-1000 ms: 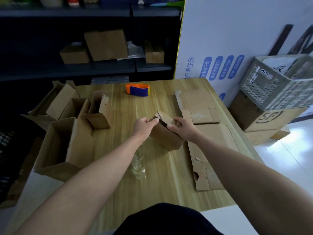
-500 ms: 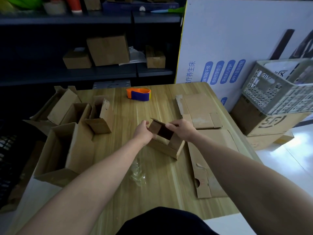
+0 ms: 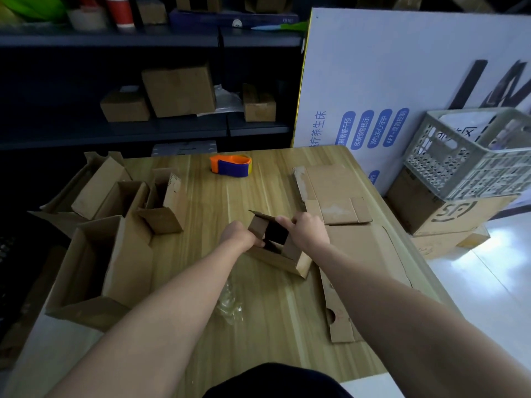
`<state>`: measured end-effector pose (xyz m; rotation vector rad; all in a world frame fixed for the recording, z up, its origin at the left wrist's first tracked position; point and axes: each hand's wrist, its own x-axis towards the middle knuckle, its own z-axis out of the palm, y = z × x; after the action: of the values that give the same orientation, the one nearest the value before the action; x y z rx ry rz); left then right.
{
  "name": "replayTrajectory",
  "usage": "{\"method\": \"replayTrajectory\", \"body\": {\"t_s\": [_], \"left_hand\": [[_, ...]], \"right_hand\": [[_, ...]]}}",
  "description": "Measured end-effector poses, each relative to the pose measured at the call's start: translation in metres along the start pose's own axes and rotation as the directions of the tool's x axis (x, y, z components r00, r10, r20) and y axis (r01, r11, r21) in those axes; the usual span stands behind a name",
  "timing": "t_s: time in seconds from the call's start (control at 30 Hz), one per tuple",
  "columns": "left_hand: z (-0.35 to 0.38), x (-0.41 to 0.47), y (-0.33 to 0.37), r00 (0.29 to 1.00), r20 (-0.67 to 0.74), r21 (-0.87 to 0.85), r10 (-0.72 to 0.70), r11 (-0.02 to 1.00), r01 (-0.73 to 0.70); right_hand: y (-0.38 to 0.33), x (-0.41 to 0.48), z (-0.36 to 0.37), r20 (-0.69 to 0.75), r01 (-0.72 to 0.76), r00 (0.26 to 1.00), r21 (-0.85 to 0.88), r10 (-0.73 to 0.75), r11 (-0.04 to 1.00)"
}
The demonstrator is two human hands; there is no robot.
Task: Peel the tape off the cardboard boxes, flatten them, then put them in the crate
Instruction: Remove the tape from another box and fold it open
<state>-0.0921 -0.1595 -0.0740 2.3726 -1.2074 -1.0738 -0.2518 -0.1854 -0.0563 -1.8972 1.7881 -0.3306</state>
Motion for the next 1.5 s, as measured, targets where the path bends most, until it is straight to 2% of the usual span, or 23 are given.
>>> {"method": "replayTrajectory", "body": {"t_s": [0.1, 0.17, 0.23, 0.33, 0.47, 0.63, 0.73, 0.93, 1.07, 1.17, 1.27, 1.33, 1.4, 1.5], "left_hand": [[-0.001, 0.001, 0.003, 0.996, -0.053, -0.030, 0.068, 0.997, -0.070], [-0.004, 0.002, 0.006, 0.986, -0.118, -0.072, 0.118, 0.989, -0.127], [-0.009, 0.005, 0.006, 0.974, -0.176, -0.210, 0.142, 0.961, -0.178], [-0.015, 0.006, 0.005, 0.955, -0.255, -0.460, 0.154, 0.849, -0.260], [-0.020, 0.003, 0.010, 0.922, -0.332, -0.586, 0.198, 0.723, -0.366], [-0.027, -0.004, 0.009, 0.872, -0.418, -0.648, 0.254, 0.590, -0.482], [-0.027, -0.009, 0.008, 0.867, -0.448, -0.695, 0.219, 0.525, -0.492], [-0.030, -0.009, 0.006, 0.870, -0.468, -0.739, 0.155, 0.472, -0.482], [-0.025, -0.011, 0.006, 0.876, -0.470, -0.757, 0.110, 0.460, -0.464], [-0.032, -0.006, 0.005, 0.887, -0.460, -0.780, 0.030, 0.464, -0.420], [-0.043, -0.003, 0.003, 0.915, -0.398, -0.873, -0.059, 0.332, -0.358], [-0.047, -0.002, 0.000, 0.925, -0.365, -0.906, -0.106, 0.271, -0.327], [-0.050, -0.001, -0.003, 0.924, -0.361, -0.903, -0.124, 0.293, -0.313], [-0.051, -0.002, -0.007, 0.927, -0.363, -0.893, -0.089, 0.317, -0.320]], "right_hand": [[0.002, -0.002, -0.001, 0.001, 0.023, 1.000, 0.002, -0.023, 1.000], [0.005, -0.001, -0.004, -0.029, 0.015, 0.999, 0.063, -0.013, 0.998], [0.007, 0.002, -0.008, -0.060, -0.038, 0.997, 0.199, 0.050, 0.979], [0.002, 0.006, -0.011, -0.111, -0.109, 0.982, 0.324, 0.152, 0.940], [-0.009, 0.011, -0.011, -0.148, -0.165, 0.963, 0.339, 0.225, 0.926], [-0.022, 0.015, -0.013, -0.163, -0.175, 0.957, 0.337, 0.241, 0.925], [-0.030, 0.018, -0.018, -0.216, -0.199, 0.939, 0.293, 0.268, 0.935], [-0.043, 0.017, -0.024, -0.273, -0.174, 0.933, 0.232, 0.236, 0.957], [-0.051, 0.013, -0.027, -0.237, -0.166, 0.941, 0.303, 0.243, 0.938], [-0.045, 0.010, -0.028, -0.184, -0.039, 0.977, 0.326, 0.104, 0.945], [-0.034, 0.007, -0.032, -0.092, 0.120, 0.991, 0.313, -0.096, 0.942], [-0.031, 0.007, -0.033, -0.028, 0.172, 0.985, 0.324, -0.172, 0.930], [-0.028, 0.009, -0.036, 0.103, 0.099, 0.983, 0.408, -0.153, 0.908], [-0.023, 0.014, -0.038, 0.228, -0.139, 0.974, 0.557, 0.010, 0.819]]}}
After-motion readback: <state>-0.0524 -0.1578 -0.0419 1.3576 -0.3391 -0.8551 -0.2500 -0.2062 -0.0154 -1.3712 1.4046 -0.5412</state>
